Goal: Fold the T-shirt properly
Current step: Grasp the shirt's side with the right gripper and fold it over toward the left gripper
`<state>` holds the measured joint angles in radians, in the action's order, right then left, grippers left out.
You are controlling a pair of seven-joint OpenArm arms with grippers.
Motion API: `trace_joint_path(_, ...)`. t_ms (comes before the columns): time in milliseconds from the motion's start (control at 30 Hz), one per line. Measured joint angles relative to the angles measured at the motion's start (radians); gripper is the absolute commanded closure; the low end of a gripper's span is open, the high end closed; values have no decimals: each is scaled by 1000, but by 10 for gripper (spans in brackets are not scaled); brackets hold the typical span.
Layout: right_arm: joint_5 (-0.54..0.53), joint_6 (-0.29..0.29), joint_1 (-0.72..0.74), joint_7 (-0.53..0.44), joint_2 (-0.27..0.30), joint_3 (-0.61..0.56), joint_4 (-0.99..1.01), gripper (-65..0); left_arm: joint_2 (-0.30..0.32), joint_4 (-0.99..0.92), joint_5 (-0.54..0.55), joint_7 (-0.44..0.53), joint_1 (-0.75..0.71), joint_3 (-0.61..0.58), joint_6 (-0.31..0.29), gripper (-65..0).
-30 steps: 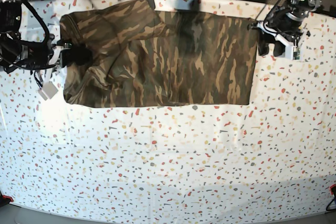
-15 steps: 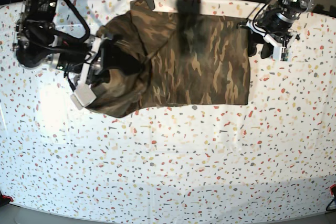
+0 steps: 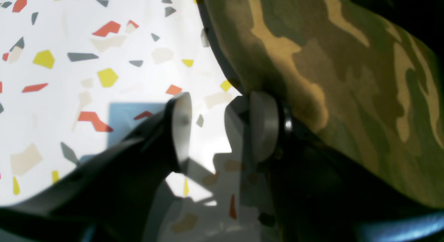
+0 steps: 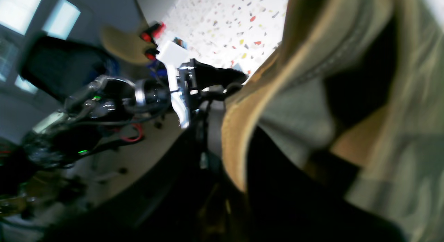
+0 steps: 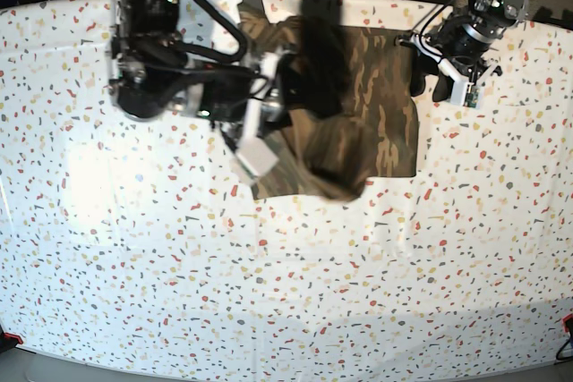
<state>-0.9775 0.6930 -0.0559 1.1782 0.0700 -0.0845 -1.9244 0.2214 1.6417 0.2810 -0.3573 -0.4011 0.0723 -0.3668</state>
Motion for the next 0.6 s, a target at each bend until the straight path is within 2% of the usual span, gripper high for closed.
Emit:
trace_joint_path(200,267,-8,43,-82,-137,-127,23,0,0,0,0,0,0,0,0,-260)
trace_joint_path(333,371,-27,75,-113,-210,-172,90,0,0,0,-3,0,0,0,0,-260)
trace_joint_path(600,394,-29,161,-154,-214,-204,311,0,6,0,-3,4,0,0,0,-260)
